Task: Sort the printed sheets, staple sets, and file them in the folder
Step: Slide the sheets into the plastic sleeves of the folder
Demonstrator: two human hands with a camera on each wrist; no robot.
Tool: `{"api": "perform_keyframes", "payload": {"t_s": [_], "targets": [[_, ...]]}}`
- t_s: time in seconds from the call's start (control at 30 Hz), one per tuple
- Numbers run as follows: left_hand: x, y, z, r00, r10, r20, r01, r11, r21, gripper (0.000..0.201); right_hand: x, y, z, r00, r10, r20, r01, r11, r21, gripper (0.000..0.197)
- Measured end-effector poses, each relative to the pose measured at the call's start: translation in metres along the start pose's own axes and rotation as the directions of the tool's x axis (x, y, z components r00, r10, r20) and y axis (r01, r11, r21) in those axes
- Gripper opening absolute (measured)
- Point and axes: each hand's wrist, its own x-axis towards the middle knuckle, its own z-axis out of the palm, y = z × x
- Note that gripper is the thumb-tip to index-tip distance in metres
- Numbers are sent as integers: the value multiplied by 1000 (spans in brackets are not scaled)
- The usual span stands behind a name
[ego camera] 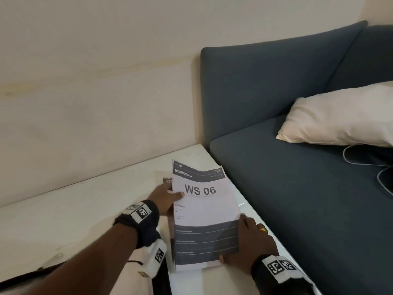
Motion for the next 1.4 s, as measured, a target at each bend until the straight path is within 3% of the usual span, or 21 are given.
{"api": "perform_keyframes", "payload": {"t_s": [0.07,0.17,0.23,0.3,0.37,0.43,0.47,0.5,0.6,0.73,0.83,0.93,1.0,1.07,1.17,1.33,1.4], "targets": [[-18,-4,11,999,-23,41,24,1000,-17,16,-1,-5,-7,999,30,33,-30,1000,8,132],[-42,-8,15,996,87,-28,-86,995,44,21,-2,-7,-21,992,85,92,-97,987,129,130],[-66,-4,0,985,147,-95,-147,989,4,20,-6,-8,-29,994,103,34,-108,974,199,121],[-101,-2,-24,979,169,-115,-179,981,-80,21,-16,-15,-35,992,71,-101,-33,941,337,104],[-140,-4,-46,972,205,-114,-221,962,-158,22,-32,-33,-42,991,-5,-137,89,784,615,87],[-180,-12,-68,961,240,-138,-262,950,-172,21,-55,-63,-48,990,-110,-84,128,501,856,65],[-199,-19,-79,955,250,-159,-276,946,-169,21,-67,-79,-49,984,-167,-63,124,390,913,53],[-214,-26,-86,950,256,-180,-285,944,-164,21,-75,-92,-46,977,-203,-66,133,334,933,43],[-258,-55,-106,927,234,-293,-289,943,-163,24,-98,-133,-28,966,-226,-128,200,332,922,24],[-295,-99,-106,866,94,-492,-254,929,-269,23,-132,-178,4,948,-255,-192,267,302,915,24],[-311,-118,-100,828,45,-559,-277,899,-339,20,-154,-196,25,921,-303,-246,330,267,905,25],[-319,-133,-99,827,102,-553,-350,863,-365,34,-167,-196,41,897,-341,-282,385,289,877,52],[-317,-144,-97,837,83,-541,-340,854,-394,47,-170,-191,52,905,-326,-272,377,322,869,57],[-312,-155,-93,846,51,-530,-318,846,-427,57,-169,-186,63,925,-302,-231,338,374,864,49],[-306,-164,-88,876,51,-480,-307,826,-472,59,-168,-184,70,956,-248,-158,256,440,861,15],[-299,-171,-88,882,52,-468,-285,850,-442,80,-167,-185,69,967,-215,-140,226,455,861,25],[-296,-176,-88,895,41,-443,-254,865,-433,66,-164,-183,75,967,-238,-91,203,502,841,11]]}}
